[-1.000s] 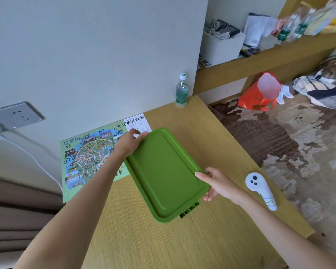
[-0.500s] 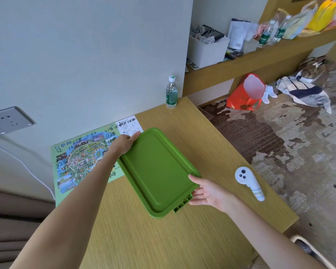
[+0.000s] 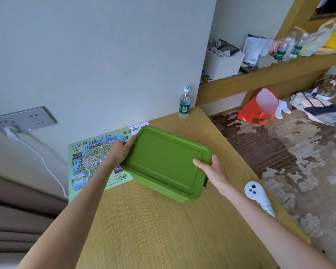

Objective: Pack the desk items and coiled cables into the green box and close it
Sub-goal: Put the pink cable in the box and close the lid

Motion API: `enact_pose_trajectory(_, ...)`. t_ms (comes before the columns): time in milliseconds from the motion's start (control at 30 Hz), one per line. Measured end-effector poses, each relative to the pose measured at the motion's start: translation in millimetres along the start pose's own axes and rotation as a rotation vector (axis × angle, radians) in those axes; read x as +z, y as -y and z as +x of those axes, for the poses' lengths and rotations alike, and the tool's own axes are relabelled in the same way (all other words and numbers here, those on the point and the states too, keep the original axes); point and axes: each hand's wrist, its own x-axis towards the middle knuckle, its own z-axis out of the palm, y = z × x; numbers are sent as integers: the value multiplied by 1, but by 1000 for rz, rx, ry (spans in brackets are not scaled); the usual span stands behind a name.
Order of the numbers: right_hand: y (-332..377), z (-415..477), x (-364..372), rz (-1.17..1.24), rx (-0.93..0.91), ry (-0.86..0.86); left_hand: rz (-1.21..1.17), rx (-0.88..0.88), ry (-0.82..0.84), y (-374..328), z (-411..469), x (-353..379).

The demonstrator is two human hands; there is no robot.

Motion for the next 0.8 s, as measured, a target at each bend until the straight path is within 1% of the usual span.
enact_pose_trajectory(100,27,20,15,-81,-62,48,-132,-70,-88,19,-4,-20)
enact_pose_trajectory(233,58,43,56,-67,-148,91,-249,-187,-275,50,-8,-49)
enact_pose_trajectory(367,86,68,108,-79,-177,99,-330,-281,-426,84,-13,-78)
enact_pose_trajectory(600,138,113,199,-120,-316,233,-360,-415,-592,124,-3,-127)
enact_pose_trajectory(800,164,152,260,-229,-386,283,-364,-484,-690,149,29,-155)
